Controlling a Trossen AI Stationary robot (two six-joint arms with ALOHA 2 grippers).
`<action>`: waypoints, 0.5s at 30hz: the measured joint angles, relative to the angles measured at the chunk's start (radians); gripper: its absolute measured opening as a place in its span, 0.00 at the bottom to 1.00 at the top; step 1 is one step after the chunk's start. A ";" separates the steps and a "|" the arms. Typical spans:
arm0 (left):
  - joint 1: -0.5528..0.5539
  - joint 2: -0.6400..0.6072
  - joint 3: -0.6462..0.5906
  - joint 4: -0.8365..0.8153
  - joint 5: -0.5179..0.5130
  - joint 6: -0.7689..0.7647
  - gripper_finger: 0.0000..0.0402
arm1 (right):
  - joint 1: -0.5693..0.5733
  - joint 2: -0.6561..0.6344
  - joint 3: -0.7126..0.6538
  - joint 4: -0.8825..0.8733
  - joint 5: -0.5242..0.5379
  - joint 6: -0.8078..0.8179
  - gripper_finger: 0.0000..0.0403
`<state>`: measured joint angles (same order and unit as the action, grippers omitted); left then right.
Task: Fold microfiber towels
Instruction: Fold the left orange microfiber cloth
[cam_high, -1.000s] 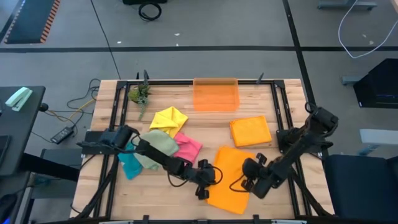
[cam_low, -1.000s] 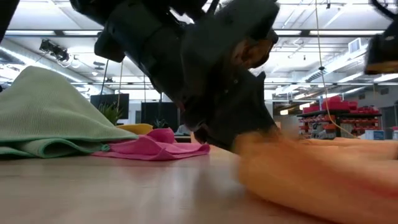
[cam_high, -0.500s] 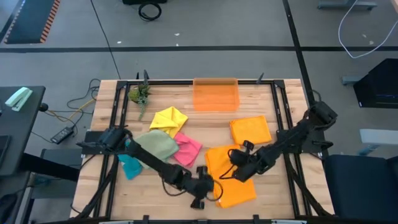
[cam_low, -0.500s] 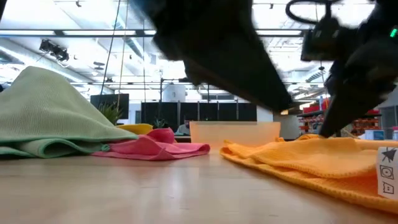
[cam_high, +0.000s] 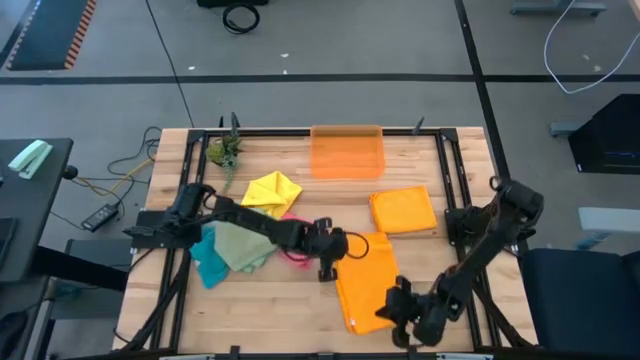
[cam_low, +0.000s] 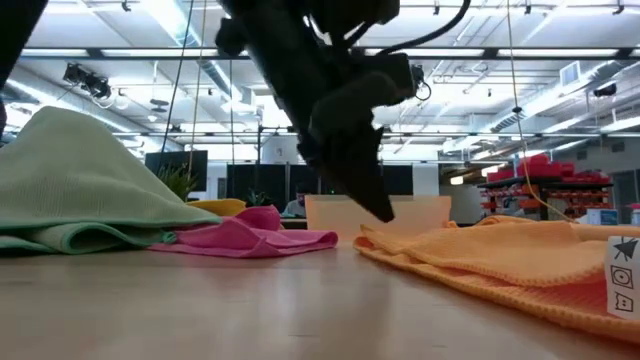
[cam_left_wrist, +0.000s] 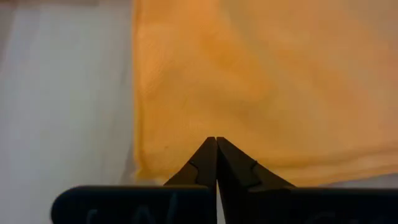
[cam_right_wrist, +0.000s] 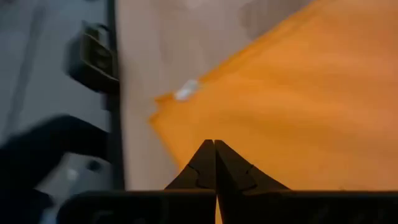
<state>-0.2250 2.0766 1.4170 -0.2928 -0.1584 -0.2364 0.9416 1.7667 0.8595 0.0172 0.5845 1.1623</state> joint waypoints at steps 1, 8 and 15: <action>0.006 0.000 -0.001 -0.007 0.014 0.014 0.02 | 0.004 0.015 0.003 0.032 0.002 0.007 0.00; 0.009 -0.009 -0.002 0.010 0.064 0.303 0.08 | 0.014 0.042 0.037 0.063 0.018 -0.033 0.00; -0.016 -0.009 -0.003 -0.021 0.039 0.625 0.25 | 0.010 0.029 0.056 0.057 0.048 -0.147 0.06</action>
<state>-0.2410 2.0673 1.4143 -0.3134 -0.1199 0.3891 0.9512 1.7959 0.9154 0.0741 0.6329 1.0157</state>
